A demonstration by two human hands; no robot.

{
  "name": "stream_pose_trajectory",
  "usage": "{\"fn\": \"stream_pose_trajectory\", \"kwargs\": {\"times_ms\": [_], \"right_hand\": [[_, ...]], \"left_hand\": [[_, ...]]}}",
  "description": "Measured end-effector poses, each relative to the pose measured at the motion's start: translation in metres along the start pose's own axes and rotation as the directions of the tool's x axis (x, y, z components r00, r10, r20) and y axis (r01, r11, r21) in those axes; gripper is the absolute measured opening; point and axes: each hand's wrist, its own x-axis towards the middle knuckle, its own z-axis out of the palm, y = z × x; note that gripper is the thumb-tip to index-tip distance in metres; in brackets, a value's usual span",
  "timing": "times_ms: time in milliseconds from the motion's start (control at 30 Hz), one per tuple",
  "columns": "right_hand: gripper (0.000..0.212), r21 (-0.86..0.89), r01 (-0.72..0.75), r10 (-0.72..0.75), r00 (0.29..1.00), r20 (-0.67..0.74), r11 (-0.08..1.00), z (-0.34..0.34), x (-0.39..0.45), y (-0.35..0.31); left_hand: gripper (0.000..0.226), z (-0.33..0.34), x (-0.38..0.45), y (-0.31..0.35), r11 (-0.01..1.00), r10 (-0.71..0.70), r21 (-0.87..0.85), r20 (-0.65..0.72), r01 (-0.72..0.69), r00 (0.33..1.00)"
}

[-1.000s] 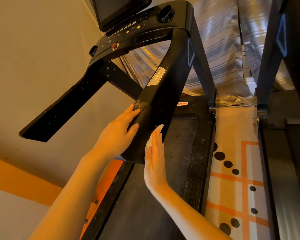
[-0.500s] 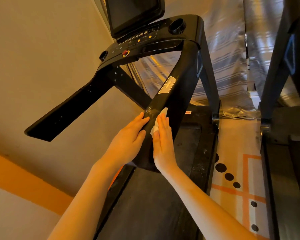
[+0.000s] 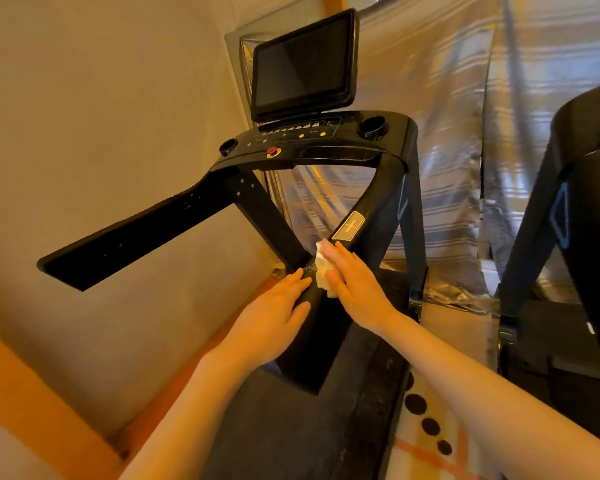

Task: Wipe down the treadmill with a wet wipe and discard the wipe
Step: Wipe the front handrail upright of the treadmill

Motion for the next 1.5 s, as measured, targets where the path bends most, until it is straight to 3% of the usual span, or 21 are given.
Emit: {"fn": "stream_pose_trajectory", "kwargs": {"times_ms": [100, 333, 500, 667, 800, 867, 933, 1033, 1267, 1333, 1500], "right_hand": [[0.056, 0.035, -0.005, 0.004, 1.0, 0.008, 0.999, -0.01, 0.002, 0.004], [0.076, -0.101, 0.027, -0.01, 0.987, 0.159, 0.995, -0.031, 0.013, 0.011], [0.077, -0.145, 0.033, 0.005, 0.967, 0.256, 0.989, -0.049, 0.017, 0.02], [0.056, -0.232, 0.056, 0.007, 0.965, 0.263, 0.971, -0.055, 0.023, 0.04], [0.054, -0.278, 0.105, -0.025, 0.961, 0.277, 0.955, -0.053, 0.026, 0.048], [0.053, -0.27, 0.117, -0.041, 0.962, 0.271, 0.956, -0.052, 0.026, 0.05], [0.053, -0.262, 0.134, -0.063, 0.963, 0.263, 0.956, -0.05, 0.026, 0.051], [0.054, -0.255, 0.142, -0.074, 0.963, 0.261, 0.956, -0.049, 0.025, 0.053], [0.062, -0.227, 0.2, -0.14, 0.957, 0.254, 0.953, -0.04, 0.024, 0.052], [0.07, -0.191, 0.197, -0.147, 0.958, 0.248, 0.962, -0.034, 0.025, 0.048], [0.061, -0.168, 0.169, -0.125, 0.961, 0.247, 0.971, -0.033, 0.026, 0.049]], "left_hand": [[0.051, -0.003, 0.007, -0.003, 1.0, 0.019, 0.007, -0.006, -0.019, 1.0], [0.046, -0.015, 0.04, -0.005, 0.988, 0.149, 0.036, 0.054, -0.151, 0.987], [0.041, -0.017, 0.055, -0.005, 0.967, 0.182, 0.157, 0.122, -0.2, 0.976], [0.035, -0.021, 0.065, 0.006, 0.932, 0.23, 0.264, 0.1, -0.248, 0.968], [0.028, -0.016, 0.078, 0.013, 0.94, 0.215, 0.259, 0.058, -0.223, 0.975], [0.037, -0.015, 0.083, 0.014, 0.952, 0.208, 0.219, 0.047, -0.213, 0.977], [0.046, -0.013, 0.085, 0.013, 0.946, 0.219, 0.223, 0.094, -0.235, 0.971], [0.04, -0.01, 0.08, 0.01, 0.925, 0.231, 0.275, 0.142, -0.263, 0.963], [0.04, -0.008, 0.036, -0.008, 0.96, 0.191, 0.21, -0.002, -0.187, 0.982], [0.041, -0.008, 0.042, -0.006, 0.967, 0.163, 0.2, -0.001, -0.16, 0.987], [0.042, -0.004, 0.072, 0.0, 0.982, 0.1, 0.159, 0.017, -0.101, 0.995]]}}
